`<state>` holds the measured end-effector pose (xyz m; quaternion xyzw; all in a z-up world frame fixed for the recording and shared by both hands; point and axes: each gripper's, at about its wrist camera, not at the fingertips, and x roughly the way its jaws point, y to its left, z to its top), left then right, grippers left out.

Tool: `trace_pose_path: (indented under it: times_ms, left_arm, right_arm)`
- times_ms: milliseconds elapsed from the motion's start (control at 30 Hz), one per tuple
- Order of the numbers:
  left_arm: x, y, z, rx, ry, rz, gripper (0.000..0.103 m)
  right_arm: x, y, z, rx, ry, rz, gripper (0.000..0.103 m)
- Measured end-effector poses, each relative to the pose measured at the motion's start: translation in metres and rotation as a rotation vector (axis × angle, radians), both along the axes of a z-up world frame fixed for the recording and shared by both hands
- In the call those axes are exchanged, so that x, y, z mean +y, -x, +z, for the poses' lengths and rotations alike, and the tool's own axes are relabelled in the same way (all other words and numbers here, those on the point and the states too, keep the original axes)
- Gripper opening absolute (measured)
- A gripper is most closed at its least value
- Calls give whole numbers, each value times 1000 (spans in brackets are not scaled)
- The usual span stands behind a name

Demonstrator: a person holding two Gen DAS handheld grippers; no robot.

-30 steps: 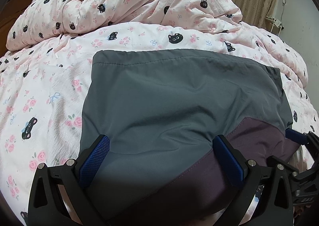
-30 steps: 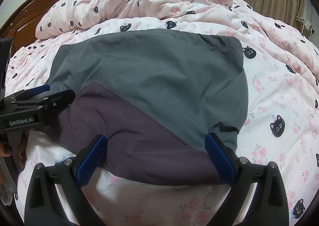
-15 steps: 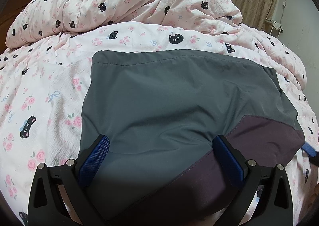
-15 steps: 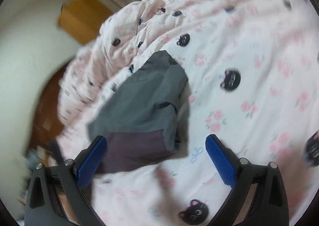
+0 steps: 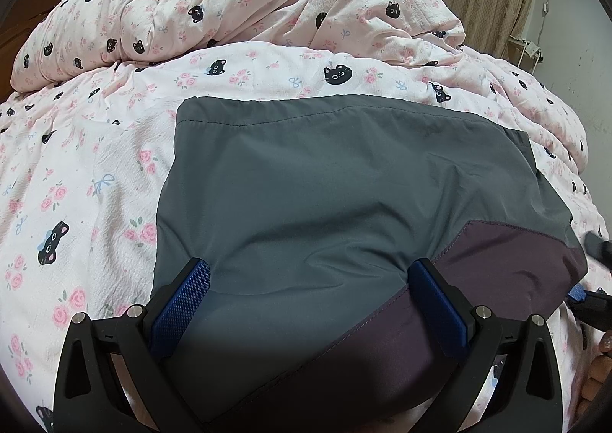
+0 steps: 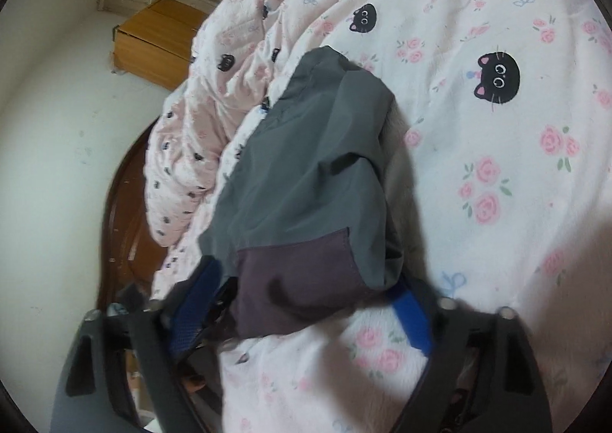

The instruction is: Fold clothes

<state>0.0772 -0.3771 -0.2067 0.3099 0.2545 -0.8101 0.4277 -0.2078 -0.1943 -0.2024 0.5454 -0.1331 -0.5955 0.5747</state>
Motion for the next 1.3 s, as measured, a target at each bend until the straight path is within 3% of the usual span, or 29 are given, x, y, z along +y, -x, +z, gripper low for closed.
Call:
trace_pose_path:
  times_ms: [133, 300, 400, 1000, 1200, 1300]
  left_arm:
    - [0, 0, 0, 0, -1, 0, 103]
    - [0, 0, 0, 0, 0, -1, 103]
    - [0, -1, 1, 1, 1, -2, 103]
    - [6, -6, 10, 29, 14, 0, 103]
    - [25, 0, 36, 12, 153, 15, 103]
    - [26, 12, 45, 1, 181, 4, 103]
  right_arm:
    - [-3, 2, -7, -15, -2, -25, 59]
    - [-6, 5, -15, -39, 0, -51, 36]
    - [-4, 8, -18, -67, 15, -52, 27]
    - [-8, 4, -25, -3, -3, -53, 23]
    - [-9, 5, -27, -4, -1, -51, 22]
    - [-9, 5, -27, -4, 0, -50, 22]
